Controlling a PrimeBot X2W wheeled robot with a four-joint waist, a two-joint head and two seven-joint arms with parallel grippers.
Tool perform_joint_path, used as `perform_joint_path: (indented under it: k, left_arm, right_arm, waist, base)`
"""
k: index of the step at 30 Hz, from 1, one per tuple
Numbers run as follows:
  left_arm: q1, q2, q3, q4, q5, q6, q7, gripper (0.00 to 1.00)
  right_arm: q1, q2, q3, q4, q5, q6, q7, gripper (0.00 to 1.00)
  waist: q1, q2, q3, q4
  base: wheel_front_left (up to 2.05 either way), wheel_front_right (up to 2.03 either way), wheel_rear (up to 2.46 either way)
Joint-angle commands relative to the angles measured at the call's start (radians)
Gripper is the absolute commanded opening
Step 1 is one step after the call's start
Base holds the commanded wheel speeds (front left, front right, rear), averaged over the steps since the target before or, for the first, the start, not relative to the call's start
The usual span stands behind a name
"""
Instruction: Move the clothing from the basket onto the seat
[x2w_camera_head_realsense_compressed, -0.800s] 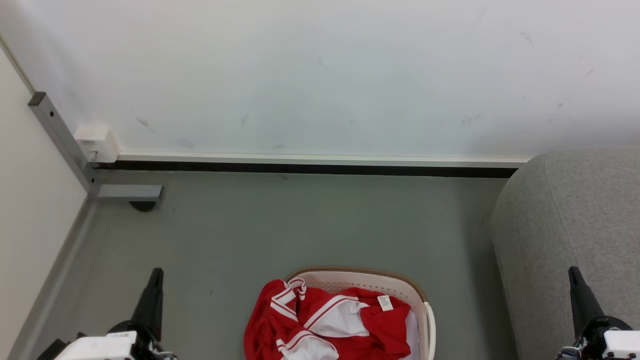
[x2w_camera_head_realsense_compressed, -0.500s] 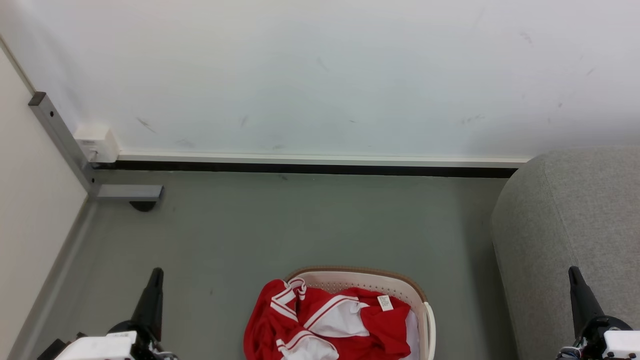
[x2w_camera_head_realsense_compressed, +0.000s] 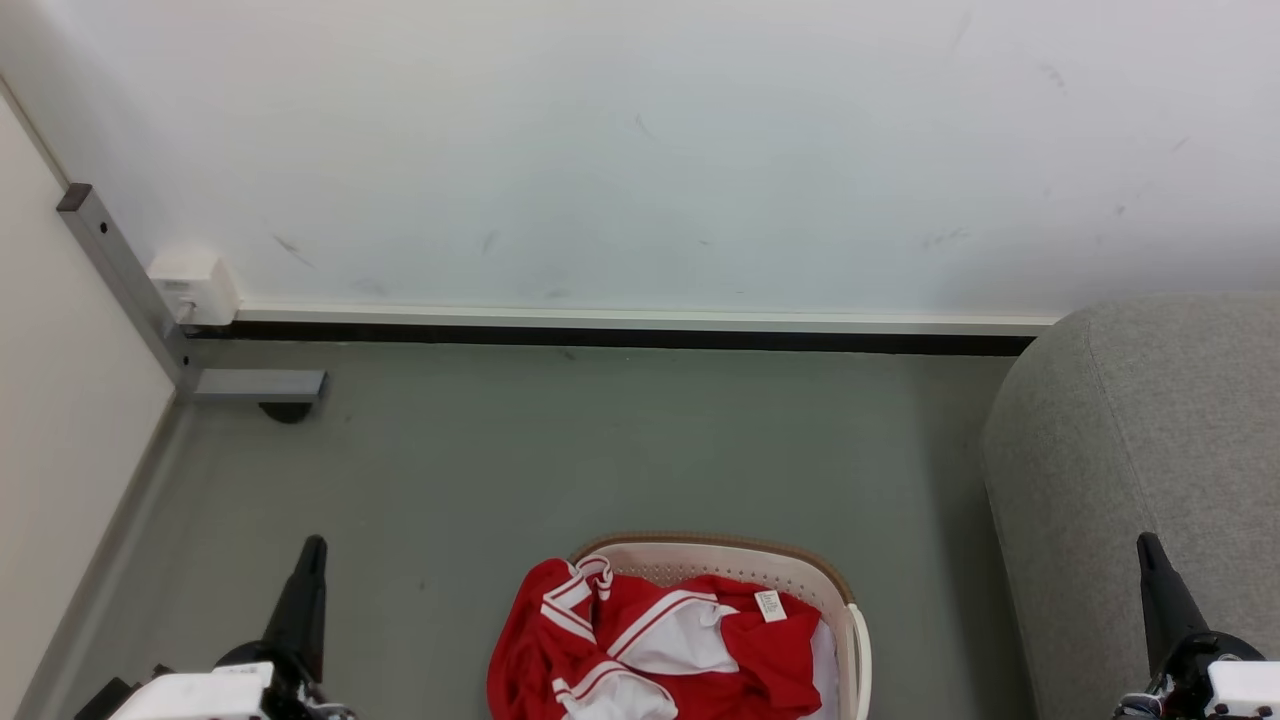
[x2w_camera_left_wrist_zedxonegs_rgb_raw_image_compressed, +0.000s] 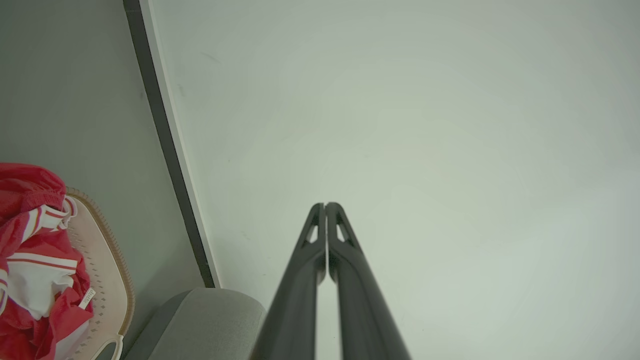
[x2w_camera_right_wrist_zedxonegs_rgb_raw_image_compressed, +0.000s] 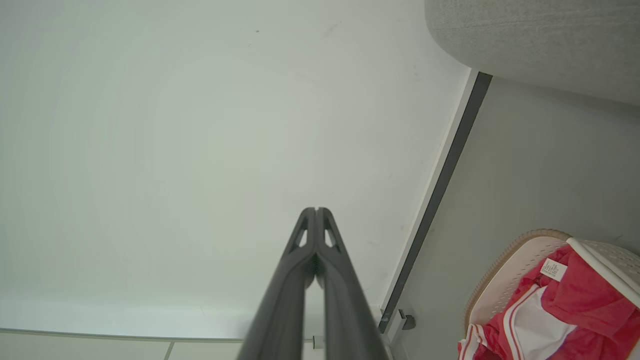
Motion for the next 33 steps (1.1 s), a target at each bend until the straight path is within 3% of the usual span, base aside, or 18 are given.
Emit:
perform_joint_path:
  k: [1,9,10,25,33]
  left_arm:
    - [-0.009,0.007,0.001,0.0,-0.014,-0.004,0.003,0.0]
    - [-0.009,0.007,0.001,0.0,-0.014,-0.004,0.002,0.0]
    - [0.0,0.0,0.0,0.0,0.0,0.0,0.0,1.0]
    - [0.021,-0.006,-0.01,-0.014,-0.003,0.002,-0.054,1.0]
    - [0.021,0.0,-0.008,-0.06,0.166,0.002,-0.091,1.0]
  right_arm:
    - [-0.013,0.0,-0.005,0.003,-0.009,0.007,0.004,0.0]
    - [-0.013,0.0,-0.005,0.003,-0.009,0.007,0.004,0.0]
    - [0.0,0.0,0.0,0.0,0.0,0.0,0.0,1.0]
    - [0.027,0.006,0.018,-0.038,0.043,-0.001,-0.053,1.0]
    - [0.029,0.005,0.032,-0.054,-0.065,0.0,-0.09,1.0]
  waist:
    - [0.0,-0.0001,0.0,0.0]
    - [0.0,-0.0001,0.0,0.0]
    - [0.0,-0.0001,0.0,0.0]
    - [0.0,-0.0001,0.004,0.004]
    - [0.0,-0.0001,0.006,0.007]
  base:
    - [0.0,0.0,0.0]
    - [0.0,0.0,0.0]
    - [0.0,0.0,0.0]
    - [0.0,0.0,0.0]
    - [0.0,0.0,0.0]
